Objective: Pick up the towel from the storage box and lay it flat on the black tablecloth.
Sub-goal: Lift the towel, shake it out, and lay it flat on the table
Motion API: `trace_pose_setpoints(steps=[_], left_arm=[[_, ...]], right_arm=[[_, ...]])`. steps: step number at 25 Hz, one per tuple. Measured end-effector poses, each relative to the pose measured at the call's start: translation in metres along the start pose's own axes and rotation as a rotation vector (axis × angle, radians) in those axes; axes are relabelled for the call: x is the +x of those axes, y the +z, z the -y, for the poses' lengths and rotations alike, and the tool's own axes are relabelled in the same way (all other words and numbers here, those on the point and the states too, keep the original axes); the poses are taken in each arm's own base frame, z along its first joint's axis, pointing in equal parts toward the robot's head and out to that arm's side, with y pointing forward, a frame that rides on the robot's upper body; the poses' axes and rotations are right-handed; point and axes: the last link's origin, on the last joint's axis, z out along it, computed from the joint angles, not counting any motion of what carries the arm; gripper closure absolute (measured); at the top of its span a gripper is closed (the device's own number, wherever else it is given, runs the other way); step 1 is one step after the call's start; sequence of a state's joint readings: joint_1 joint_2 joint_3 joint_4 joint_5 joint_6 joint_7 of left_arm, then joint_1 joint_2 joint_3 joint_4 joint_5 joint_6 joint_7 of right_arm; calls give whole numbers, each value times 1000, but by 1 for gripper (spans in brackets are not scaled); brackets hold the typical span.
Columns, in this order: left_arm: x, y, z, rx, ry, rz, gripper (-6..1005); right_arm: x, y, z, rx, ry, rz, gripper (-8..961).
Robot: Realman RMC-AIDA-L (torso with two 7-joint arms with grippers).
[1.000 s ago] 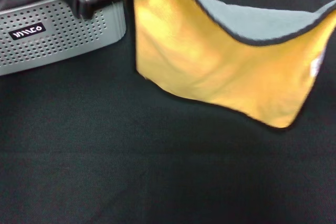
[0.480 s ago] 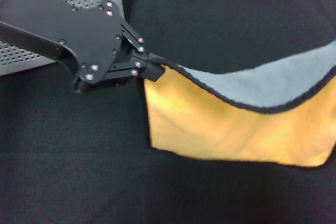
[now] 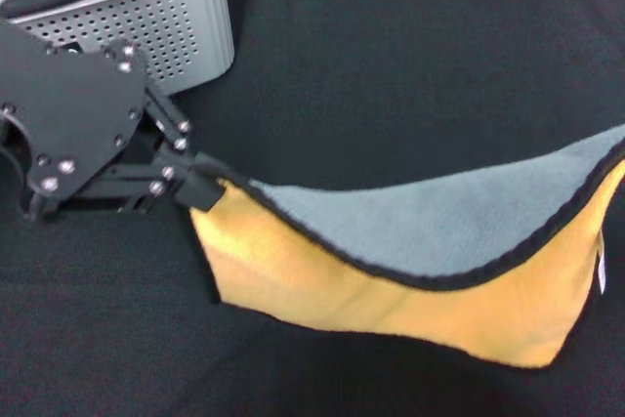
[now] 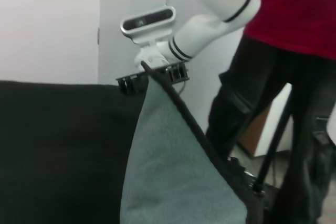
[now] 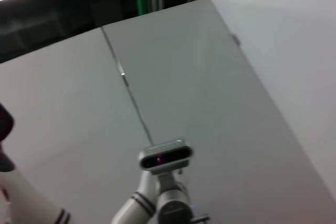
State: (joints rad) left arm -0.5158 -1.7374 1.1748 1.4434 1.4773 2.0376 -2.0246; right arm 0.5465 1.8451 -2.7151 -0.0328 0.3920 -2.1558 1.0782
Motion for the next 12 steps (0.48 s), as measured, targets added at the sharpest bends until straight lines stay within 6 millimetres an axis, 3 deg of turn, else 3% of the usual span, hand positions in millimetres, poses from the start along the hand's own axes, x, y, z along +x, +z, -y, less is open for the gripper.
trace_pose_setpoints(steps=[12], left_arm=[[-16,5,-6,-130,-65,98,989]], right_arm=[[10,20,-12,-145,106,-11,942]])
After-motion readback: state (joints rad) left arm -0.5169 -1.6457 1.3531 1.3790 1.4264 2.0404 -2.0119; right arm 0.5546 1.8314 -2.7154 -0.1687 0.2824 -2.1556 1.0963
